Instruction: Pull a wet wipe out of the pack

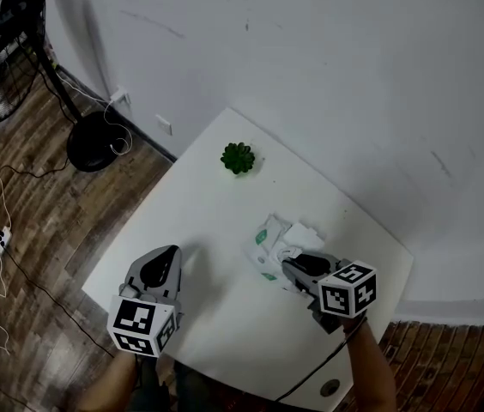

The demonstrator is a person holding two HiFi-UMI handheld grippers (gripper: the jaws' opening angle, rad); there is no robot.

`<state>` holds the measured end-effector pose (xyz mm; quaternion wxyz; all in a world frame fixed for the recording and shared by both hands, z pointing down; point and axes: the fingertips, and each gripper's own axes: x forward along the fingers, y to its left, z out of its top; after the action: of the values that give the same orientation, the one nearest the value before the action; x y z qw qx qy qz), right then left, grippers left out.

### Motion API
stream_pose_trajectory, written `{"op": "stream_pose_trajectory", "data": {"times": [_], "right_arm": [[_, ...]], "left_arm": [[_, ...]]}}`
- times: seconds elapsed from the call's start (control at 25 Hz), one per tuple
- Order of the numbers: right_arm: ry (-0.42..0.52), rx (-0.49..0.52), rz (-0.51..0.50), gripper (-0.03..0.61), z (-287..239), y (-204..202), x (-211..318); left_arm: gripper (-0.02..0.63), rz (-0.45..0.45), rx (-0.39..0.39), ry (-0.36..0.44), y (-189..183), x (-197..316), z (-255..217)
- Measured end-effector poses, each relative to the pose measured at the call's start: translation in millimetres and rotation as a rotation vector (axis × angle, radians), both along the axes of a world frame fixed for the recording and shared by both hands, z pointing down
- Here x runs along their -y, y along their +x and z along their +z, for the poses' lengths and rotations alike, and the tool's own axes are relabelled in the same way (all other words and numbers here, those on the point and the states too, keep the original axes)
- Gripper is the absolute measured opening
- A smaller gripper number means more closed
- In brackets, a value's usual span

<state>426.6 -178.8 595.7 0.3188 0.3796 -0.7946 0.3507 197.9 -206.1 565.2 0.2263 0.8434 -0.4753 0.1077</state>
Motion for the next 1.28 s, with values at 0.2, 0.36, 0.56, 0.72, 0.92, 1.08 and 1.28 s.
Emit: {"op": "stream_pose_trajectory", "data": {"times": [0.2,0.36,0.56,0.72,0.92,1.08,1.28], "right_arm": [[-0.030,0.016,0.001,0.123,2.4,0.5,0.0],[-0.056,0.038,0.009,0.115,3.1,-0.5,0.2],[-0.071,0.055,0.007,0.095,5.5,-2.3,-0.9],[-0.083,0.063,0.004,0.074,6.1,-4.3,-2.5],[-0.092,0.076,0.006,0.057,6.8,-5.6,-3.1],[-0.097,0.076,0.004,0.044,5.6,-6.7,-3.6],[-0.094,0.072,0.010,0.031,5.4,-8.3,-4.8]], "left_arm": [[0.003,-0.004,-0.005,-0.006,-0.9,-0.7,1.8],[0.003,-0.005,-0.008,-0.006,-2.6,-0.1,1.0],[0.003,-0.005,-0.011,-0.014,-3.3,-2.3,3.8],[0.003,-0.002,-0.019,-0.029,-4.4,-4.4,6.7],[0.003,-0.004,-0.021,-0.035,-7.8,-4.7,8.1],[0.003,-0.004,-0.022,-0.041,-10.6,-5.5,7.7],[0.003,-0.009,-0.021,-0.038,-15.6,-7.4,7.0]]}}
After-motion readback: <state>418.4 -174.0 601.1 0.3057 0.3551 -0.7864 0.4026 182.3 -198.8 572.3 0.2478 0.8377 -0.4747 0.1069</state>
